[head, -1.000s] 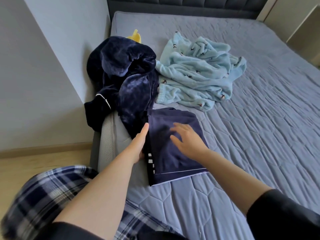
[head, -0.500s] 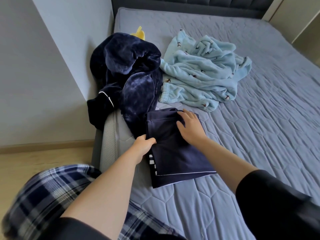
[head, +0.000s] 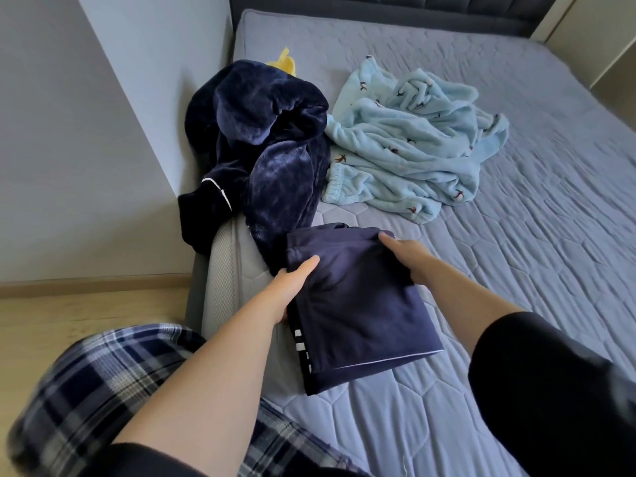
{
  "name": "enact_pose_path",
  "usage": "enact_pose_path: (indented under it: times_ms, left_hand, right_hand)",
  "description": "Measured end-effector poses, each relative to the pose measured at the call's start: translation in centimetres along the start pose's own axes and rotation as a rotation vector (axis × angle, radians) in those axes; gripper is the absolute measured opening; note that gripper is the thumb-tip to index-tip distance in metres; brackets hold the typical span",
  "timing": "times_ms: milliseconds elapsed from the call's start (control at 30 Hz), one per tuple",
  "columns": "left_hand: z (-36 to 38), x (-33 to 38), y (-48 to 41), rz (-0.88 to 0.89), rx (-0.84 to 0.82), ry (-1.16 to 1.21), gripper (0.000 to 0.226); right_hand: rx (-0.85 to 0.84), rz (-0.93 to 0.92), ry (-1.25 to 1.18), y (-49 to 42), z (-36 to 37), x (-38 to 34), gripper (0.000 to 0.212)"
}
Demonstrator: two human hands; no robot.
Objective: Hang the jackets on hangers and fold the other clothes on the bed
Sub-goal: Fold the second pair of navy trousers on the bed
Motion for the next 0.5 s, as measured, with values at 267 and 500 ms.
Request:
enact_pose_path:
  times_ms: [267,500]
  left_hand:
    - [0.6,-1.2,-0.5,-0.003,0.039,-0.038,0.081]
    - [0.1,-1.5,-0.5,0.08,0.111,-0.088,0.066]
  right_hand:
    - [0.186,-0.041,0.218,0.7,-2.7,1.6,0.022]
    - [0.093,-0.312,0.368,0.3,-0.9,-2.7,0.02]
Point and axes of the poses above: each hand's wrist, its own y-axis away from the middle knuckle, its own z-axis out of the palm, x = y × z, the point moved 6 cm from there along -y, towards the middle knuckle, and after that the axes turned 5 degrees about -z, right-handed, at the moved point
